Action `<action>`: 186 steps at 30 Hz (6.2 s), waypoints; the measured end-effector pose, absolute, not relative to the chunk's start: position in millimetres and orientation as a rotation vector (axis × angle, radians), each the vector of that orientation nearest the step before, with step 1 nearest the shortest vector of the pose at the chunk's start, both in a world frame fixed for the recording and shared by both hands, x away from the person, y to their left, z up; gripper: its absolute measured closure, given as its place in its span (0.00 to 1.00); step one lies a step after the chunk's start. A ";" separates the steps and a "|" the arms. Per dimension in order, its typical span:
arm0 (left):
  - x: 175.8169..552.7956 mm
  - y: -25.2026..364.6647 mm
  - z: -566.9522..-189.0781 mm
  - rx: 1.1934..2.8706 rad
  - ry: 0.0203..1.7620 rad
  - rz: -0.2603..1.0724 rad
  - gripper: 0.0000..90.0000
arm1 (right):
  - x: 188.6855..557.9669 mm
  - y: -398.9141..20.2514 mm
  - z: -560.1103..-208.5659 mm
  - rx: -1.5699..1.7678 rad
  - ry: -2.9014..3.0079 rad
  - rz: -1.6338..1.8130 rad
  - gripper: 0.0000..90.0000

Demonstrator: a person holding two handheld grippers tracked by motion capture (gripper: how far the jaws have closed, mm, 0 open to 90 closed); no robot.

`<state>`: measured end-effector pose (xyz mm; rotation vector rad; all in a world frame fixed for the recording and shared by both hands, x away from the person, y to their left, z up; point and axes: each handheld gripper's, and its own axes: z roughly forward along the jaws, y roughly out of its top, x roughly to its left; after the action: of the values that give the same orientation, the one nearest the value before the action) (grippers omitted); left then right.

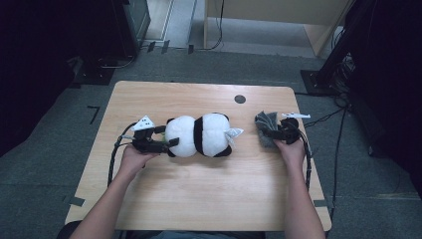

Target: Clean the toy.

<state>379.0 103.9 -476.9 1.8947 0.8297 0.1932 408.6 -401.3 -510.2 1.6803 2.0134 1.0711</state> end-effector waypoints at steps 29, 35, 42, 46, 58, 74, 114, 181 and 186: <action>375.4 102.4 -471.6 1.922 0.855 0.196 0.17 | 390.4 -381.5 -473.2 1.631 2.053 1.212 0.82; 381.2 102.9 -478.9 1.915 0.878 0.153 0.11 | 385.2 -362.2 -455.5 1.537 2.089 1.240 0.82; 386.8 101.2 -486.3 1.920 0.849 0.149 0.01 | 381.4 -343.4 -439.1 1.447 2.114 1.276 0.82; 389.3 99.9 -490.2 1.927 0.851 0.062 0.05 | 380.4 -335.5 -433.4 1.418 2.129 1.295 0.82; 383.6 99.9 -485.5 1.939 0.857 0.075 0.32 | 378.6 -308.6 -400.2 1.325 2.148 1.358 0.81; 379.8 99.9 -487.4 1.902 0.877 0.097 0.36 | 414.6 -256.2 -353.6 1.276 2.275 1.273 0.81; 374.2 97.1 -481.8 1.910 0.908 0.103 0.47 | 466.9 -77.3 -389.0 1.182 2.597 1.143 0.81; 374.2 93.0 -480.4 1.906 0.967 0.099 0.60 | 470.0 -272.5 -452.2 1.661 2.271 1.009 0.82; 374.3 93.6 -480.7 1.908 0.969 0.097 0.60 | 468.4 -278.8 -434.3 1.630 2.236 1.028 0.82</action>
<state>374.3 93.6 -480.7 1.9084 0.9688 0.0967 468.4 -278.8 -434.3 1.6304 2.2360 1.0284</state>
